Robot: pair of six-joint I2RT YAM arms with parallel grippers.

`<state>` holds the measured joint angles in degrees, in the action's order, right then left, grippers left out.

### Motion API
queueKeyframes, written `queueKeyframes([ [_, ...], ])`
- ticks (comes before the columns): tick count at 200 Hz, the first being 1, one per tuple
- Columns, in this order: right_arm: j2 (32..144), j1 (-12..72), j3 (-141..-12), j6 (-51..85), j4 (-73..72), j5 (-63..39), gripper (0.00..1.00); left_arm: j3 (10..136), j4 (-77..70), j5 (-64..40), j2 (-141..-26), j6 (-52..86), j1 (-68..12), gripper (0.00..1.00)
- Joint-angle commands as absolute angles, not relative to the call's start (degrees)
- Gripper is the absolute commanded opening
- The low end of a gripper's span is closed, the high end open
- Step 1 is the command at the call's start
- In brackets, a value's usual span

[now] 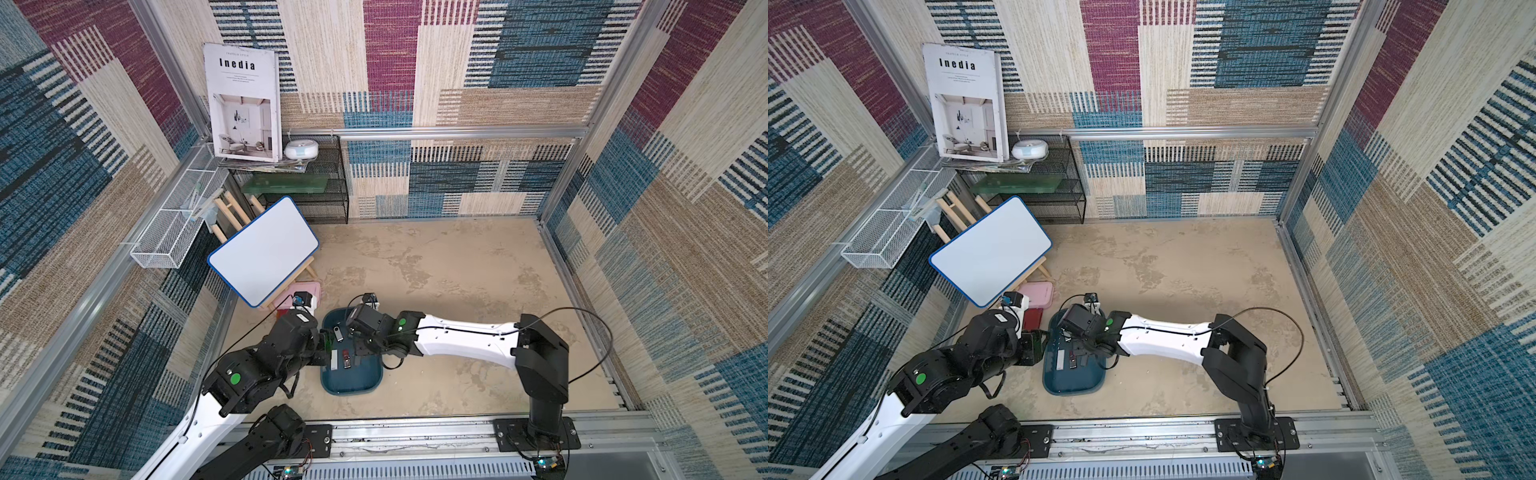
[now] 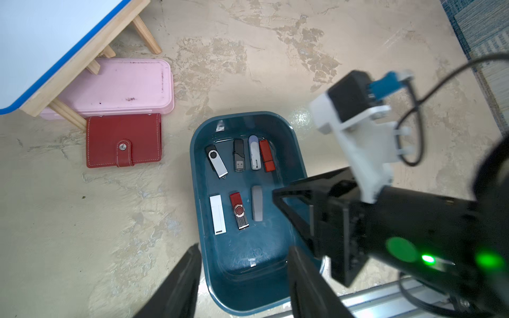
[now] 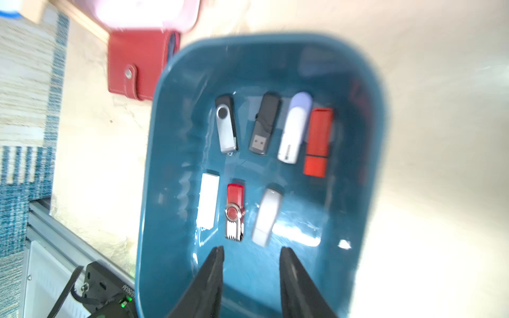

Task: Put the usb flash drive into the storage box
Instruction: Place the USB flash in the storage box, then reset both arms

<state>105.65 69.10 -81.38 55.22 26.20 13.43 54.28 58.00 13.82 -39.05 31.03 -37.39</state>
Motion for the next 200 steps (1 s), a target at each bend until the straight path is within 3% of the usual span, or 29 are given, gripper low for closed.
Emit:
queueKeyframes([
  [1,98.65,69.1,-76.88,55.01,27.23,23.95,0.41,54.19,59.78,21.16,-39.11,33.77,-37.35,0.59],
  [33,85.58,68.12,-66.53,48.38,23.54,39.69,0.48,49.81,55.97,31.8,-39.54,38.72,-37.35,0.77],
  [53,77.5,64.85,-58.57,42.62,19.69,45.85,0.51,47.84,50.12,38.09,-41.25,38.09,-37.35,0.8],
  [109,57.66,46.62,-32.65,21.57,-4.56,47.5,0.54,30.05,8.9,46.2,-44.65,9.86,-35.87,0.83],
  [136,54.15,35.9,-24.73,17.4,-14.71,42.9,0.53,19.87,-12.56,37.51,-47.87,0.91,-27.43,0.83],
  [161,56.93,28.48,-19.75,10.93,-25.22,37.89,0.57,21.05,-16.3,30.71,-54.15,0.48,-19.27,0.81],
  [188,62.89,21.14,-22.53,9.82,-26.03,34.91,0.62,19.2,-31.0,18.26,-66.57,-0.09,-9.54,0.78],
  [200,64.62,18.9,-22.72,7.68,-29.18,33.72,0.63,20.11,-37.19,17.97,-73.02,0.39,-7.6,0.76],
])
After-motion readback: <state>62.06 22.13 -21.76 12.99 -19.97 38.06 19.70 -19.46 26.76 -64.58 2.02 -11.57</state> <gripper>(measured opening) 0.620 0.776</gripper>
